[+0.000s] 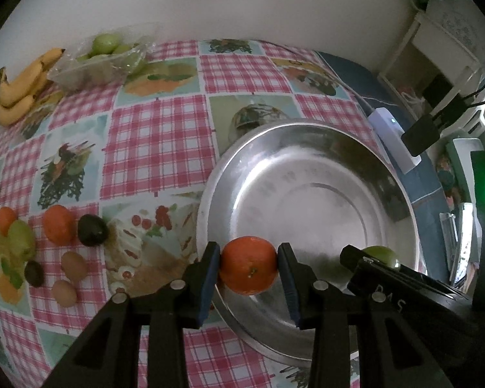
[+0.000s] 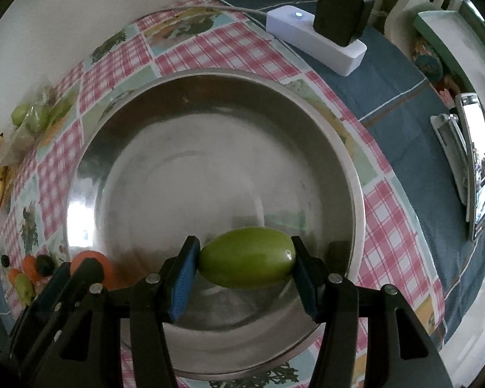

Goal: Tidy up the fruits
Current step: 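Lower both held fruits into the steel bowl and open both grippers, then withdraw both grippers from the bowl toward the remaining fruit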

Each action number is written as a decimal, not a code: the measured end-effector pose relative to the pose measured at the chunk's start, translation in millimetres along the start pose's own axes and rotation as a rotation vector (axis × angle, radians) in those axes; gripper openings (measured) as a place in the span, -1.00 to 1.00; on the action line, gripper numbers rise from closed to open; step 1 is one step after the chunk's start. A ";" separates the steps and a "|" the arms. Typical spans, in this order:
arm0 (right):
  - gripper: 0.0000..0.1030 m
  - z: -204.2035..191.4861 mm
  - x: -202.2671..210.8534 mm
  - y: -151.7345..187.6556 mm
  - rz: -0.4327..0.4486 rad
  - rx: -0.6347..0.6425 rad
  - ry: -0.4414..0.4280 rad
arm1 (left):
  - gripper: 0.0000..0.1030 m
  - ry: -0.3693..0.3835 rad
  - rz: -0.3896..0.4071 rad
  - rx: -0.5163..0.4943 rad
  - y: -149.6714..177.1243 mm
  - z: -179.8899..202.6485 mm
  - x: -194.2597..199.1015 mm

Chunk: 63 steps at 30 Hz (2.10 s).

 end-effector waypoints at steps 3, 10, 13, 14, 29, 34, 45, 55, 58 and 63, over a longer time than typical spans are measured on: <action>0.12 1.2 -0.4 1.8 -0.006 -0.007 0.006 | -0.20 0.000 -0.001 -0.007 0.4 0.2 0.8; 0.12 -0.4 -0.4 1.2 -0.008 -0.001 0.011 | -0.16 0.015 0.002 0.011 0.5 -3.0 4.5; 0.12 -3.4 1.4 -1.1 0.002 0.004 0.015 | -0.15 0.028 0.015 0.019 -0.3 -4.7 10.3; 0.14 -3.5 1.8 -2.1 0.006 0.004 0.019 | -0.14 0.030 0.020 0.021 -1.2 -4.4 11.8; 0.22 -14.0 24.8 -4.5 0.054 0.045 -0.001 | 0.01 -0.140 0.039 0.154 -6.3 -53.1 28.3; 0.22 -27.8 17.9 -1.8 0.038 0.100 -0.025 | 0.08 -0.223 -0.018 0.244 3.0 -83.9 21.6; 0.81 -39.5 14.4 2.1 0.047 0.186 -0.027 | 0.73 -0.336 -0.093 0.359 20.7 -117.6 12.2; 0.90 -42.2 10.2 2.5 0.040 0.196 -0.022 | 1.00 -0.346 -0.109 0.361 22.2 -122.4 3.3; 0.99 -42.7 11.2 2.6 0.046 0.202 -0.021 | 1.00 -0.307 -0.105 0.366 22.4 -121.5 2.9; 1.00 -40.8 13.3 2.1 0.059 0.199 -0.026 | 1.00 -0.300 -0.092 0.360 20.4 -120.1 3.5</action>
Point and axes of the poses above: each gripper's, at about its wrist camera, not at the fingertips, and x roughly against the way its jaws point, z to its right, y to its underside, the point moved 2 cm from there along -x, roughly the way its jaws point, and after that the axes turned 2 degrees about -y, right-handed, at the moved point
